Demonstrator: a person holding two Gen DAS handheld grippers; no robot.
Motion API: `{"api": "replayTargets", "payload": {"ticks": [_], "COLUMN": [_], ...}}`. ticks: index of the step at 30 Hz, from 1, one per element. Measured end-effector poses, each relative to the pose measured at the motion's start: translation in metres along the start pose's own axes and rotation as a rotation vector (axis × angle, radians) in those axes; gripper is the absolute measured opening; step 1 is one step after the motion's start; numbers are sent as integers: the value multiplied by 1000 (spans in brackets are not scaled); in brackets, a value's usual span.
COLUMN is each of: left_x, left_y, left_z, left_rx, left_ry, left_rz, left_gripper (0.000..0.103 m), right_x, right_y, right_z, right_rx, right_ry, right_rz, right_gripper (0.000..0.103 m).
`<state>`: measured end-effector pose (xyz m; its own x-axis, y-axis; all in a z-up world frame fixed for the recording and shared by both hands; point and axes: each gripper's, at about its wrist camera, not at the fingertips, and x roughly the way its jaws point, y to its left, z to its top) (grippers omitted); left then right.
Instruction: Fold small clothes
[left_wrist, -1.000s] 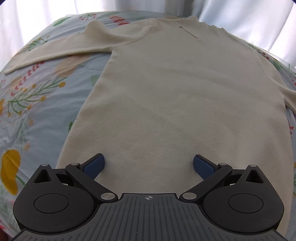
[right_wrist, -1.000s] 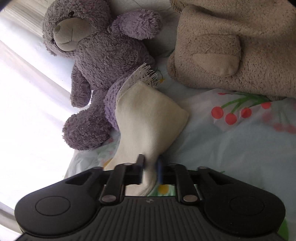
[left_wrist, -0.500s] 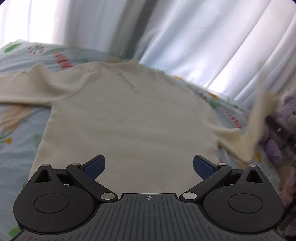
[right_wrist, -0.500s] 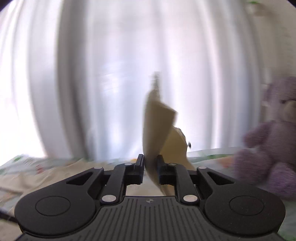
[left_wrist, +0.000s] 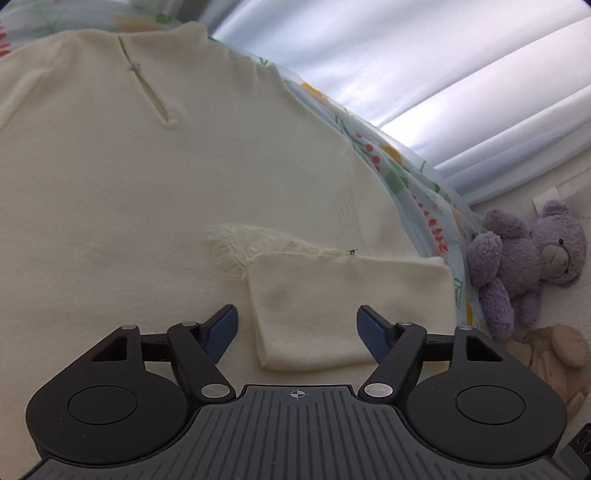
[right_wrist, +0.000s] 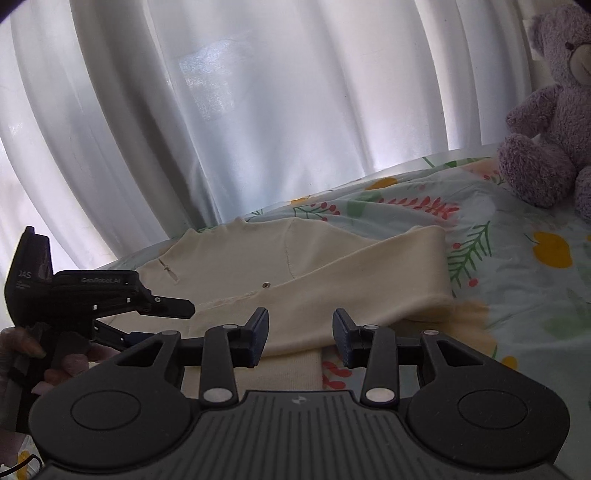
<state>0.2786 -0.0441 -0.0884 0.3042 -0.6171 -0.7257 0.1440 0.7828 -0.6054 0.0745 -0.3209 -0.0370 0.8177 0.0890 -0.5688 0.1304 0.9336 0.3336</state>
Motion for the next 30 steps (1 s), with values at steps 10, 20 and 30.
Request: {"api": "replayTargets", "payload": {"ticks": [10, 20, 30], "left_x": [26, -76, -96], "left_y": [-4, 3, 77], "left_z": [7, 46, 60], "left_rx": [-31, 27, -88], "left_ry": [56, -266, -280], "left_rz": [-26, 39, 226], "left_gripper": [6, 6, 6], "right_x": [12, 36, 74], "right_y": [-8, -6, -6], "right_z": [0, 12, 24], "right_rx": [60, 95, 196], "right_ry": [33, 66, 136], "right_rz": [-12, 16, 61], "right_gripper": [38, 38, 38]}}
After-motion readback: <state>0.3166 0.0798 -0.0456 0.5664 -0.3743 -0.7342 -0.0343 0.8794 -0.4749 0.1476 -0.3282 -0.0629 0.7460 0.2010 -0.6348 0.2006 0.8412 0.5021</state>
